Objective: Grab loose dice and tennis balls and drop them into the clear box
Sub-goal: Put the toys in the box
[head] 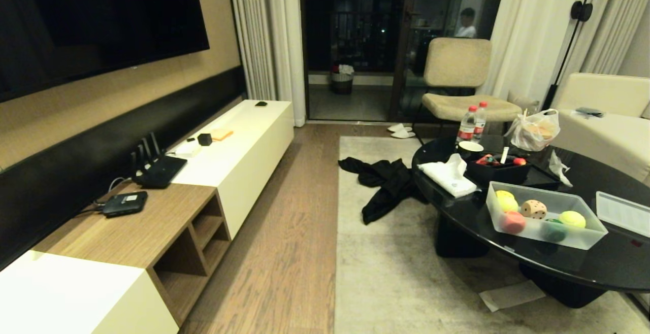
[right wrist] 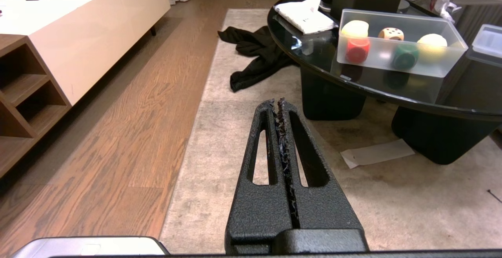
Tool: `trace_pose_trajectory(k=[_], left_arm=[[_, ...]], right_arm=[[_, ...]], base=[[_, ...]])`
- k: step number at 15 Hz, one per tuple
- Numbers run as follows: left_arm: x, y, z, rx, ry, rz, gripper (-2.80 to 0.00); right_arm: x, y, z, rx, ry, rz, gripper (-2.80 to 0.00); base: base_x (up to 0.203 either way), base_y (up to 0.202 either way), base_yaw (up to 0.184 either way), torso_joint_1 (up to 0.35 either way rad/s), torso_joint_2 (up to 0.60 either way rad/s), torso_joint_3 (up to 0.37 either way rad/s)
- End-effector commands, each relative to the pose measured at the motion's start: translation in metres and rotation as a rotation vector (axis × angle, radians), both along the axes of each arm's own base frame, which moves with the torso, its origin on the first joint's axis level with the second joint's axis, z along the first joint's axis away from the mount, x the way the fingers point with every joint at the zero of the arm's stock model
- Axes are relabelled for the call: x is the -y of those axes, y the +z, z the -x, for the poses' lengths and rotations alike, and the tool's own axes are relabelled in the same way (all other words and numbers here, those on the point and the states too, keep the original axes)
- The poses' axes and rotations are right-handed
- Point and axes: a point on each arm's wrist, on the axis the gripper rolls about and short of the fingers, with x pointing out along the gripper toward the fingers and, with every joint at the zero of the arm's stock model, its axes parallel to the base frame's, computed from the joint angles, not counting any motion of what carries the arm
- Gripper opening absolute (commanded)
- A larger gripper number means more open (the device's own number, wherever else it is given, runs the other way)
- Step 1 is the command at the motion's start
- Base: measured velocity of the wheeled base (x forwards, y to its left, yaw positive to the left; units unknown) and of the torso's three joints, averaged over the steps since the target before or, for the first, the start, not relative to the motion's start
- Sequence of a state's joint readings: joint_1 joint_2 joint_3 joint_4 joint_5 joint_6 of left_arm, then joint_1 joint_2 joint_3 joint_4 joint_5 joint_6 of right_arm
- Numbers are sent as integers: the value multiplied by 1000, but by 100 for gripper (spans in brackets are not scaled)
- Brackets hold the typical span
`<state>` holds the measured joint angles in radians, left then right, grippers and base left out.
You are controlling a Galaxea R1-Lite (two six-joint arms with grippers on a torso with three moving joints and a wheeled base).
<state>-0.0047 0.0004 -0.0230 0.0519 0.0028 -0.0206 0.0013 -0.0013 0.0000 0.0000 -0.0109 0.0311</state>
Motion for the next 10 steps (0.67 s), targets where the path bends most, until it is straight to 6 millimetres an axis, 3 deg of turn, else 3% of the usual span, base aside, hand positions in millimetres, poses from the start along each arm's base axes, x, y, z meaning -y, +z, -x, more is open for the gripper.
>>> trace_pose_trajectory(k=[1,7,10], left_arm=[[0,0,0,0,0,1,-280],[0,0,0,0,0,1,-280],[0,0,0,0,0,1,-280]], right_arm=[[0,0,0,-2,0,0,-280],[0,0,0,0,0,0,-280],[0,0,0,-1,0,0,-280]], base=[[0,0,0,0,0,0],[0,0,0,0,0,0],[2,-115,7,5,3,3]])
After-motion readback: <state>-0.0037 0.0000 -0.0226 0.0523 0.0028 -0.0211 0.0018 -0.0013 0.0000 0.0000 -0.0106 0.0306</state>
